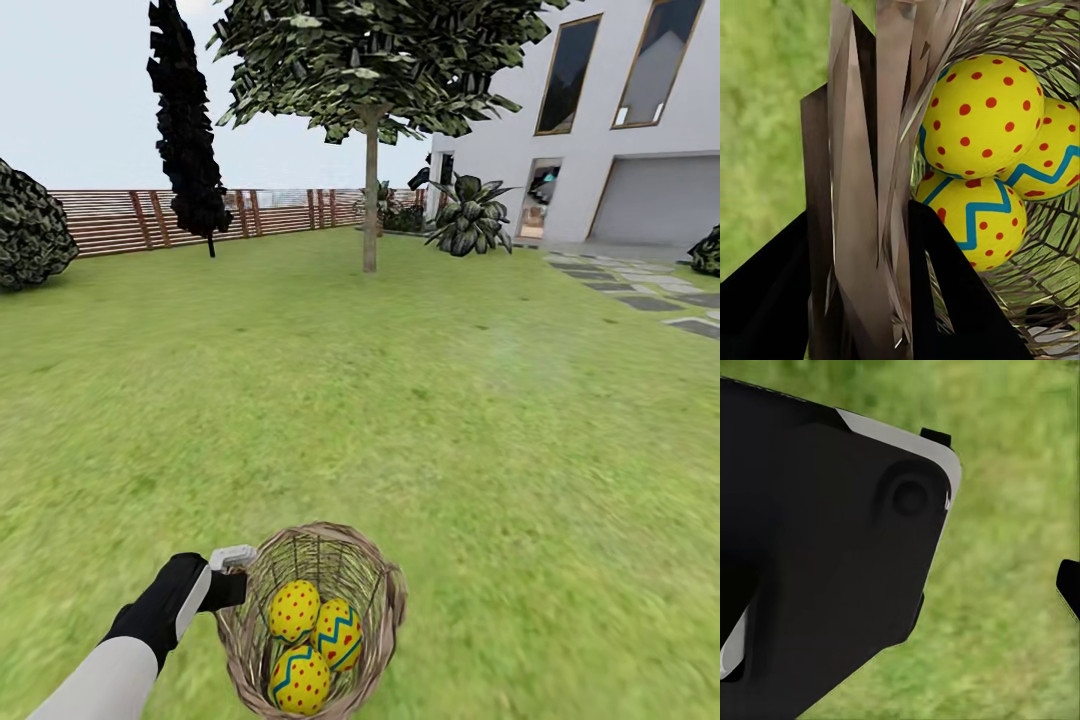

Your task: Take the three Easter eggs out of the wicker basket on the lawn in the garden, then place them on the lawn next to a single tree (choose any tree) so that all three eggs are next to the same tree and none are left in the basket.

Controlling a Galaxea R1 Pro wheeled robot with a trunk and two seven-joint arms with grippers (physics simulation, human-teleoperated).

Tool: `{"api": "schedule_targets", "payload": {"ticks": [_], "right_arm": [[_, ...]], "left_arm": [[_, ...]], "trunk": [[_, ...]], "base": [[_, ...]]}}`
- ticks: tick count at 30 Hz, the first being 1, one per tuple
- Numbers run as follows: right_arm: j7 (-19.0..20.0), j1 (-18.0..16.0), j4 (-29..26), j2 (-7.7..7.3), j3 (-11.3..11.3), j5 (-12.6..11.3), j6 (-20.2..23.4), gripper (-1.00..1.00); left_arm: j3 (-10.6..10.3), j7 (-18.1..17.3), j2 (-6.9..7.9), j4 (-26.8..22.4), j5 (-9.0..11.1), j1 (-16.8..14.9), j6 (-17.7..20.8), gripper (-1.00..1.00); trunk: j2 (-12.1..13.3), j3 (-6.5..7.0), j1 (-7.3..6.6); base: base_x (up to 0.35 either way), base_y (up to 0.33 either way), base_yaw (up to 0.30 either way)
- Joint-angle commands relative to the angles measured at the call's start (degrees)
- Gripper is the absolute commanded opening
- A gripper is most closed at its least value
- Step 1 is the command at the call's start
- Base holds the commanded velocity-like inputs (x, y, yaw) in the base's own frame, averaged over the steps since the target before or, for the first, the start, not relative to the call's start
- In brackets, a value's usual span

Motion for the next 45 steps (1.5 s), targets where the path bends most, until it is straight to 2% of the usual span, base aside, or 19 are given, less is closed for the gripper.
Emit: {"api": "schedule_targets", "payload": {"ticks": [1,45], "right_arm": [[0.1,-0.1,0.2,-0.01,-0.5,0.4,-0.4,1.00],[0.1,-0.1,0.2,-0.04,-0.5,0.4,-0.4,1.00]], "left_arm": [[0.2,-0.2,-0.02,-0.1,0.7,0.0,0.3,-1.00],[0.2,-0.1,-0.07,0.0,0.7,0.0,0.3,-1.00]], "trunk": [[-0.1,-0.08,0.05],[-0.1,-0.08,0.05]], "base": [[0.324,0.103,0.000],[0.324,0.103,0.000]]}}
